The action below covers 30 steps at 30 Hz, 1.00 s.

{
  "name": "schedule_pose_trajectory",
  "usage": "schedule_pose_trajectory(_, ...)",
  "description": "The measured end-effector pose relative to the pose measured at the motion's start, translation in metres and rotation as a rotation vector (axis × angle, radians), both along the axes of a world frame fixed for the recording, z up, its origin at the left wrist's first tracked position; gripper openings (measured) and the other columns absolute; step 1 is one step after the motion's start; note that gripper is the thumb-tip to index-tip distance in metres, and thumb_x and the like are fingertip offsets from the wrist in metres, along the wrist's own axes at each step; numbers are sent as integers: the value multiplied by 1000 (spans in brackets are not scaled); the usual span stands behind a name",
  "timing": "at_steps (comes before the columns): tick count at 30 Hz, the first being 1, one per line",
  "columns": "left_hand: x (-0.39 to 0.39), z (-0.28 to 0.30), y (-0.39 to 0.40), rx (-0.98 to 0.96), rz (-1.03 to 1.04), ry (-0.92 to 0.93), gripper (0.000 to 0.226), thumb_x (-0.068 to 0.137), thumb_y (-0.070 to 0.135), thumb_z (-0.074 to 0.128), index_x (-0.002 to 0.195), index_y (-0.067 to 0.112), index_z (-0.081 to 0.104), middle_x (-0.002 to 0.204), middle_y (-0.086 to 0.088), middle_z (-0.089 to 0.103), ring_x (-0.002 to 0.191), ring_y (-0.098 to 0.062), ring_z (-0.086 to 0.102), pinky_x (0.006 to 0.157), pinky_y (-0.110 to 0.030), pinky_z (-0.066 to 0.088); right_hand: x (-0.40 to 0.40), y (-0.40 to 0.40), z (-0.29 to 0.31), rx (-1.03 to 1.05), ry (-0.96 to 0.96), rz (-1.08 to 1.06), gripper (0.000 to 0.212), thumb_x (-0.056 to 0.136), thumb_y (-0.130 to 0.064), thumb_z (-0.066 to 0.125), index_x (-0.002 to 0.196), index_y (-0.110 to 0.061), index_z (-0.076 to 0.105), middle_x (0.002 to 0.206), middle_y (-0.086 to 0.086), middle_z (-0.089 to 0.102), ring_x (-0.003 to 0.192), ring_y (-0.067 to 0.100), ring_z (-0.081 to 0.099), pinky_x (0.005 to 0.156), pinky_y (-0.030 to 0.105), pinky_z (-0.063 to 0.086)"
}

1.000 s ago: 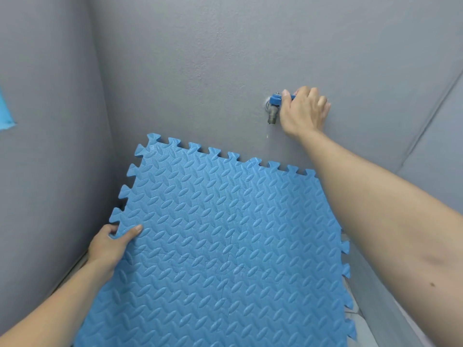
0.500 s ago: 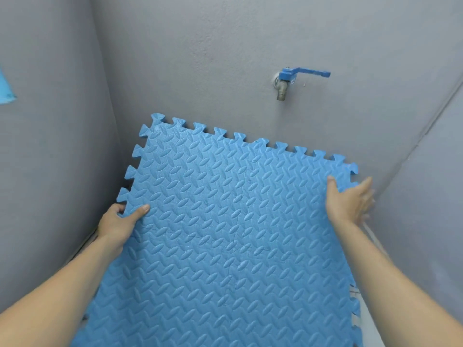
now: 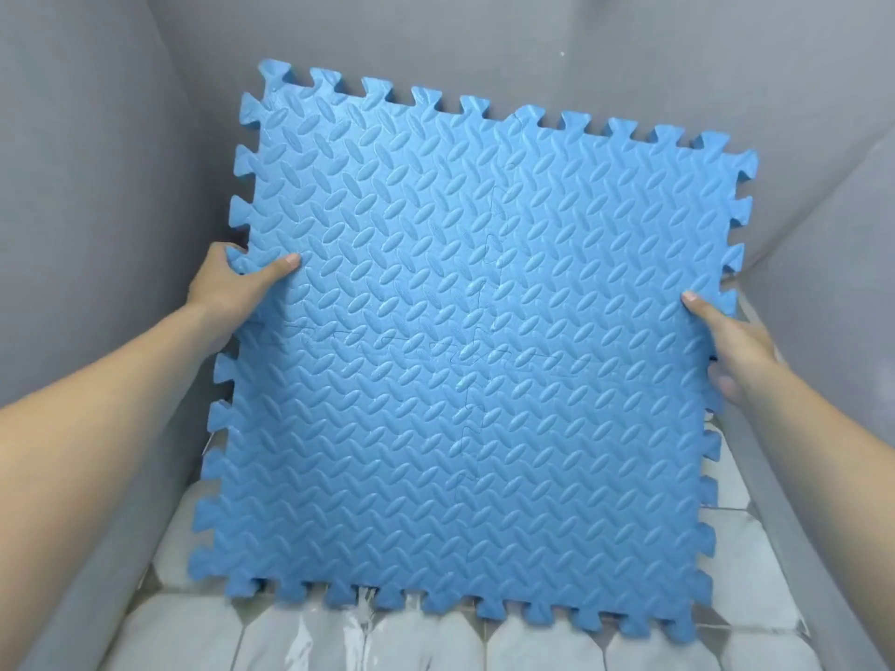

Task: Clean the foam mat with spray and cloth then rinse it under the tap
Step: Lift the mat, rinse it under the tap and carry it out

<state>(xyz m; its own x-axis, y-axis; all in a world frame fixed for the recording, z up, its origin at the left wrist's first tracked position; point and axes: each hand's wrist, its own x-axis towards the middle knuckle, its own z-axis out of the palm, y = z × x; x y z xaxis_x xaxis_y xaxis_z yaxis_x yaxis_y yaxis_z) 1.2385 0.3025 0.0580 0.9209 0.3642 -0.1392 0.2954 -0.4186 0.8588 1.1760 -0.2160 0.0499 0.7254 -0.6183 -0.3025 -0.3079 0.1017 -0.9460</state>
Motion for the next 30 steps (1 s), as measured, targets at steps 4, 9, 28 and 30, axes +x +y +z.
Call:
schedule_pose_trajectory(4,-30,24,1,38,19,123,77,67,64,73,121,20,40,117,1,50,101,-19,52,80,-35,44,-35,16,27,72,132,-12,37,73,-31,85,101,-16,66,100,-1,73,73,9,73,58,29,58)
schedule_pose_trajectory(9,-102,81,18,8,-6,349,63,77,54,70,115,21,32,118,0,48,104,-22,53,89,-38,46,-95,30,92,132,338,44,74,61,-41,88,125,-16,59,110,1,73,98,22,71,61,31,58)
schedule_pose_trajectory(28,-148,573,-11,166,45,170,66,90,60,44,138,18,23,126,-28,40,113,-43,45,93,-50,37,-105,29,587,147,159,121,46,69,-36,86,93,-34,46,129,6,63,91,20,65,75,43,55)
schedule_pose_trajectory(30,-152,613,-3,178,79,145,71,89,63,42,140,19,21,129,-28,35,115,-46,44,95,-49,37,-96,26,619,65,163,197,42,77,-21,81,92,-35,44,133,9,60,95,23,64,75,43,54)
